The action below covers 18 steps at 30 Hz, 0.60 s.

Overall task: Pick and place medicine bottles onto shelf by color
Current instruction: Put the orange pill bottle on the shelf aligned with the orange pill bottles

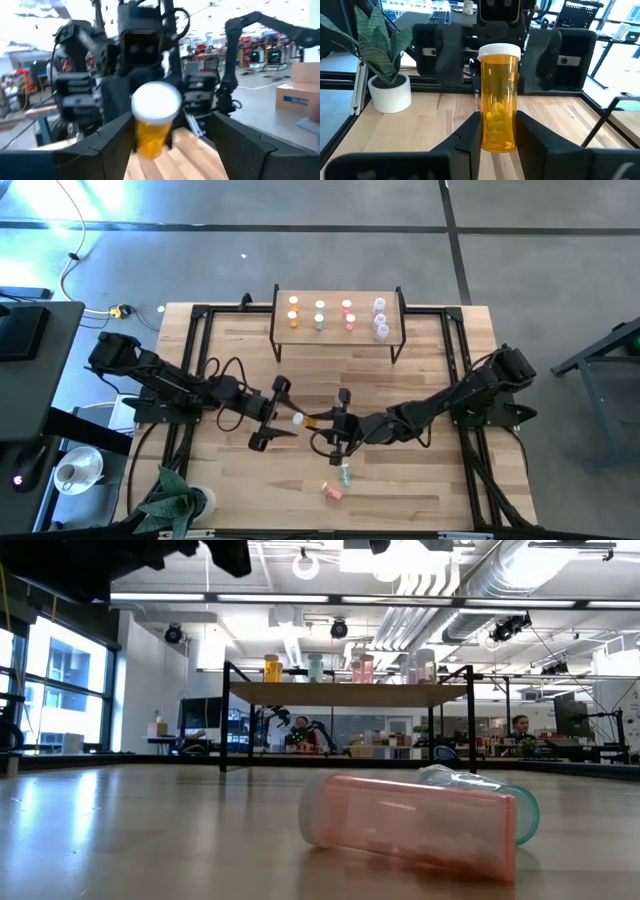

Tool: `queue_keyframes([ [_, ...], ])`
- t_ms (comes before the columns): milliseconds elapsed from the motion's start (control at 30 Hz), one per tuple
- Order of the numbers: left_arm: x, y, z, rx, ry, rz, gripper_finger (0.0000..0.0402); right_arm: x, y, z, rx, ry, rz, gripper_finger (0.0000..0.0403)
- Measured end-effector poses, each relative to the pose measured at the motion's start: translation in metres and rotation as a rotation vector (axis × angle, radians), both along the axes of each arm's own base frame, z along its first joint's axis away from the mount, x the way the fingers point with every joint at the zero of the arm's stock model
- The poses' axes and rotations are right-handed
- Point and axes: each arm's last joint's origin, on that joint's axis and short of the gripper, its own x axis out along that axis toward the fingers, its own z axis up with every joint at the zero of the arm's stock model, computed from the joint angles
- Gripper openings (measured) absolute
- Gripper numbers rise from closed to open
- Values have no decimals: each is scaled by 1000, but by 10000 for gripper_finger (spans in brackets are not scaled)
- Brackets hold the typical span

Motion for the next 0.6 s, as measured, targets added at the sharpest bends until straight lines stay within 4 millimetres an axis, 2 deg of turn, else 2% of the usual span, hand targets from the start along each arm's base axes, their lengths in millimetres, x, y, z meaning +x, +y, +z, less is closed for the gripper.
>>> queue_keyframes([
  [167,-1,-6,3,0,-35,-18,246,0,0,1,-9,-3,15,84],
  [300,-2,-6,4,-2,-47,-19,246,1,0,1,4,-2,81,84],
  [600,-2,-5,6,-5,-65,-19,246,6,-8,-2,11,0,94,84],
])
